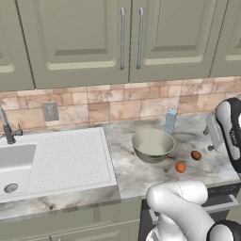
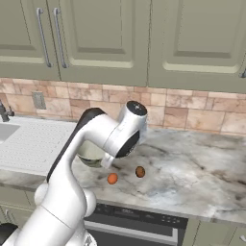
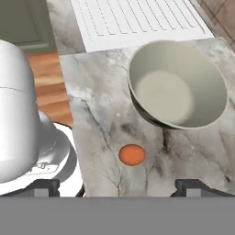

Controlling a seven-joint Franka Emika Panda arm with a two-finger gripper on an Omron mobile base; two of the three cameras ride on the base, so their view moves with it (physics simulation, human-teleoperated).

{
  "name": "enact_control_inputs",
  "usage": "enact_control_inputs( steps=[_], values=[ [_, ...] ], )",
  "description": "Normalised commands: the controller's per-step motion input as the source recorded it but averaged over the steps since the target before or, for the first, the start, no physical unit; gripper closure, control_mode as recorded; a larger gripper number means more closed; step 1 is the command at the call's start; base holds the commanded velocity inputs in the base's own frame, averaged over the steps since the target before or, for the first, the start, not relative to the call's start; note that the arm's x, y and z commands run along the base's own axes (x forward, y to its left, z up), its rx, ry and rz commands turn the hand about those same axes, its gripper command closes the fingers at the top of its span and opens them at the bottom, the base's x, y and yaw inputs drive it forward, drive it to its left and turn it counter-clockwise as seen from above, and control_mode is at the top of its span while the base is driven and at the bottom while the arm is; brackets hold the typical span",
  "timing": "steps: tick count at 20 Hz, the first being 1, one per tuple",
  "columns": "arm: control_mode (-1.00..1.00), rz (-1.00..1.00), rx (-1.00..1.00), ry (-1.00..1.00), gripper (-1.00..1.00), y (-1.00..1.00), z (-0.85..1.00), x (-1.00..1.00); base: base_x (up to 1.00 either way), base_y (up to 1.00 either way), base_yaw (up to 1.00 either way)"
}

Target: Gather the eggs and milk located in the vicinity of the sink area and place them right next to the bowl.

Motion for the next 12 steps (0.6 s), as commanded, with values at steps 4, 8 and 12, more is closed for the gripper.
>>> enact_control_inputs(
  steps=[4,8,12],
  values=[
    [-1.00,0.02,0.15,-0.10,-1.00,-0.17,-0.08,0.00,0.00,0.00,0.00],
    [-1.00,0.00,0.20,-0.08,-1.00,-0.12,-0.09,0.00,0.00,0.00,0.00],
    [-1.00,0.00,0.21,-0.05,-1.00,-0.03,-0.10,0.00,0.00,0.00,0.00]
  ],
)
